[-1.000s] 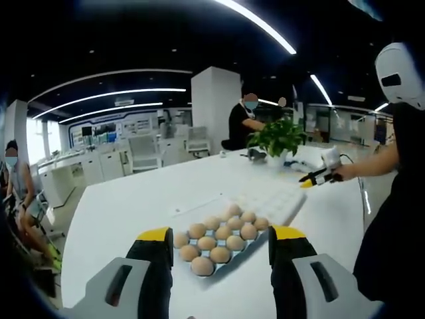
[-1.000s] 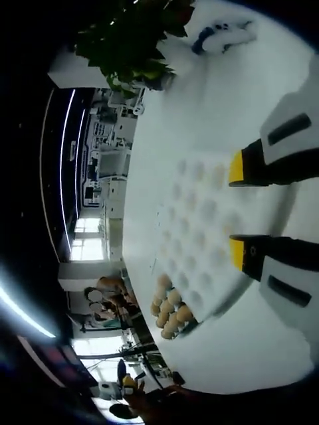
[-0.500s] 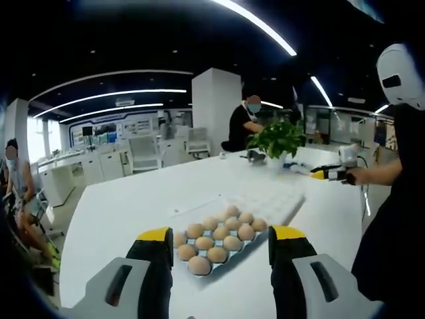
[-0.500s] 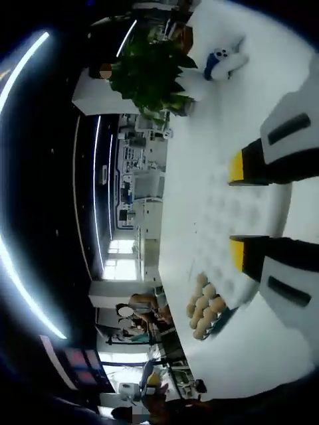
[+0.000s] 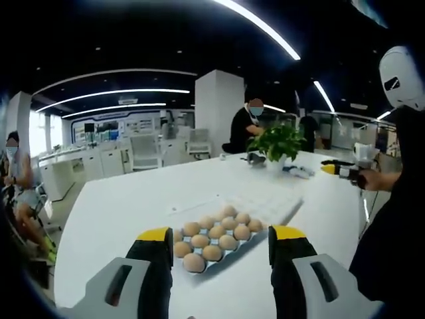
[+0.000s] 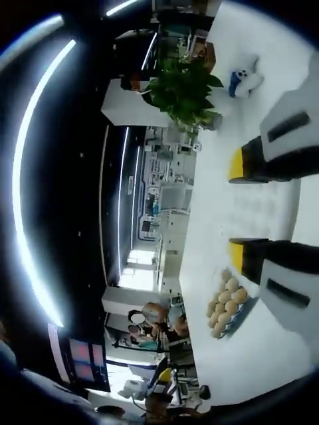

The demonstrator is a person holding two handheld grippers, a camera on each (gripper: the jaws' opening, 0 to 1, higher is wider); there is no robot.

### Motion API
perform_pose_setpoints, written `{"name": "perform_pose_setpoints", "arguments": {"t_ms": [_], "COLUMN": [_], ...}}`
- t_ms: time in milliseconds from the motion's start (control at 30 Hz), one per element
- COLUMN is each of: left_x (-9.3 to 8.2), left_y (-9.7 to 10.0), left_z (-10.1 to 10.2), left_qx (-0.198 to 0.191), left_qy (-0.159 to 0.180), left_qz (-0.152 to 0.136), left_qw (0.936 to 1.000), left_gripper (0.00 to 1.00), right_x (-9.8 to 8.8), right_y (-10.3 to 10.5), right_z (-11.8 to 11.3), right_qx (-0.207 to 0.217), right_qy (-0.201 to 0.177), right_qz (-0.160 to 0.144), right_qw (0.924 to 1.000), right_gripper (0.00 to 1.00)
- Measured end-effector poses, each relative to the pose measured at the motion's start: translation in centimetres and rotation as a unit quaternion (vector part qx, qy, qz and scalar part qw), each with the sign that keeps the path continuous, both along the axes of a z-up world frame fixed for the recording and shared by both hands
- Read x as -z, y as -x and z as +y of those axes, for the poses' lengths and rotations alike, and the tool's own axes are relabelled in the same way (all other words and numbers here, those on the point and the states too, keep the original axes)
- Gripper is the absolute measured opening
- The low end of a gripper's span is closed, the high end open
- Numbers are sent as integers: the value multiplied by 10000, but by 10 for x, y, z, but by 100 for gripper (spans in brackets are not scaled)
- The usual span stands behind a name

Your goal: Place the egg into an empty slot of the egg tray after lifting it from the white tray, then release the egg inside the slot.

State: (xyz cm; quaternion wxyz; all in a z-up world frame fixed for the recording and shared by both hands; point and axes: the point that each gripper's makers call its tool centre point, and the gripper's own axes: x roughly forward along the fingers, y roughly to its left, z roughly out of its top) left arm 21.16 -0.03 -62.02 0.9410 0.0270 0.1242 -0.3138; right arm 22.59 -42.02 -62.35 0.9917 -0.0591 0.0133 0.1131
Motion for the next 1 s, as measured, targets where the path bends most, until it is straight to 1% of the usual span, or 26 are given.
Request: {"name": "perform_pose_setpoints", "arguments": {"t_ms": [67,100,167,233,300,367,433,500,533,600,667,700,833,900,1000], "left_x": [-1,-1,-2,-3,-4,-2,0,0,0,-2,-4,-4,-4,-7,-9], "left_y": [-2,-4,-6,-10,-14,-18,-19,-20,-20,-21,-21,-21,-22,-23,-22], "left_z": [0,-1,-1,-2,-2,-2,-3,-2,-2,0,1,2,2,0,-2], "left_qx": [-5,-11,-34,-38,-42,-70,-102,-139,-157,-231,-268,-290,-319,-306,-276], "left_qy": [14,44,62,94,107,129,115,109,106,147,202,197,237,297,254], "left_qz": [5,8,16,11,15,63,111,162,162,150,137,130,129,103,62], "left_qw": [10000,10000,10000,9999,9999,9999,9998,9997,9997,9995,9993,9993,9991,9990,9993], "left_gripper": [58,58,58,58,58,58,58,58,58,58,58,58,58,59,59], "right_x": [-3,-5,-5,-2,1,-1,-1,-1,-1,2,3,3,0,-1,-1], "right_y": [3,5,8,4,-1,-6,-6,-8,-9,-9,-9,-10,-6,-5,-3], "right_z": [-3,-8,-12,-11,-7,-5,-2,2,2,3,1,0,-4,-7,-11], "right_qx": [89,186,287,294,239,195,170,117,101,62,66,93,144,169,223], "right_qy": [-55,-44,-60,-190,-73,-189,-210,-116,-135,-70,-65,-239,-161,-168,-186], "right_qz": [-94,-182,-229,-181,-79,-98,-80,-75,-59,35,55,90,31,20,7], "right_qw": [9999,9997,9993,9992,9997,9996,9996,9998,9998,10000,9999,9996,9998,9997,9996], "right_gripper": [36,38,42,42,40,40,40,40,41,40,39,39,38,38,38]}}
